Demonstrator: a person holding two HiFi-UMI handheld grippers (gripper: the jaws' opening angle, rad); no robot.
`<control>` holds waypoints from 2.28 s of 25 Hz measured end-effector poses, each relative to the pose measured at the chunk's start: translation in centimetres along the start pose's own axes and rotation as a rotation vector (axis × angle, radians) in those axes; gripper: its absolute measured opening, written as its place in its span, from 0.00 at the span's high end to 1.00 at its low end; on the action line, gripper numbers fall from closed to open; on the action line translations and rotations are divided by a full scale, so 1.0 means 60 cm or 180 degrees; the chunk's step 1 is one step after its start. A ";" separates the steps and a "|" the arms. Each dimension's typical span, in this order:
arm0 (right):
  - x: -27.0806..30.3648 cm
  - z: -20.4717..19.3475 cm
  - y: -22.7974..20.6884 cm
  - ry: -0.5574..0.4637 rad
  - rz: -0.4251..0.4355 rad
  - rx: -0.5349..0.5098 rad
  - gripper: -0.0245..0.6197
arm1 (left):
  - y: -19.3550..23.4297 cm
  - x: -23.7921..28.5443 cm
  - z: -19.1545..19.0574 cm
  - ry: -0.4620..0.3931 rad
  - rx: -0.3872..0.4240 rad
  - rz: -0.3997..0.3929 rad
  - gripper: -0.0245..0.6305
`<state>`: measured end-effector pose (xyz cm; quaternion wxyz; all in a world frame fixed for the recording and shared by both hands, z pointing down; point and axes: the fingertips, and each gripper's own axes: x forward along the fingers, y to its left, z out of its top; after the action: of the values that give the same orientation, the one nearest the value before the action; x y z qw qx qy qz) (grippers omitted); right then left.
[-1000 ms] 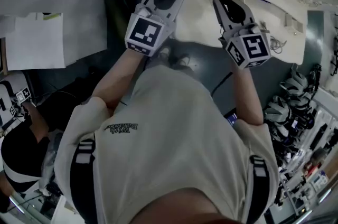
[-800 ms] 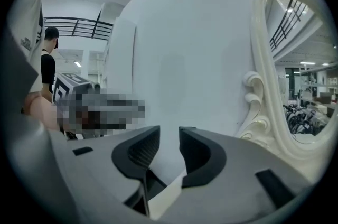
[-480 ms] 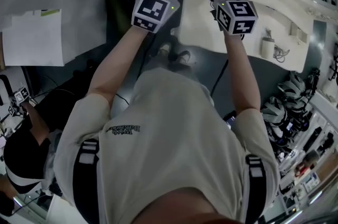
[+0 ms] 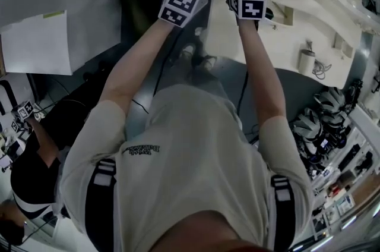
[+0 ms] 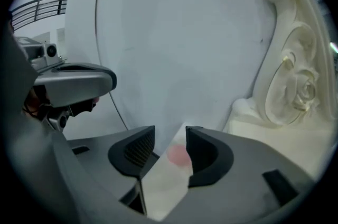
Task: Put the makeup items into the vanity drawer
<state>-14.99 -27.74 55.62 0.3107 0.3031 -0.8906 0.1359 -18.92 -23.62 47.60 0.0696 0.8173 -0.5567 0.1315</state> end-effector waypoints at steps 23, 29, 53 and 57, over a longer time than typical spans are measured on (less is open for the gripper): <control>0.140 -0.127 -0.043 0.0672 -0.0182 0.0216 0.57 | 0.012 0.065 -0.169 0.0498 -0.0239 -0.0133 0.94; 0.142 -0.121 -0.027 0.0625 -0.0141 0.0014 0.80 | 0.014 0.059 -0.181 0.0536 -0.0295 -0.0102 0.94; -0.152 0.159 0.001 -0.0844 -0.0165 -0.0135 0.92 | 0.000 -0.037 0.091 -0.0180 -0.0034 0.0045 0.94; -0.255 0.205 0.016 -0.1178 -0.0179 -0.0251 0.93 | -0.031 -0.073 0.164 -0.0407 0.0225 0.0001 0.94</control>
<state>-11.84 -25.29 36.37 0.1570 0.3353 -0.9283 0.0341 -17.33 -21.57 37.01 0.0051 0.8259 -0.5552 0.0985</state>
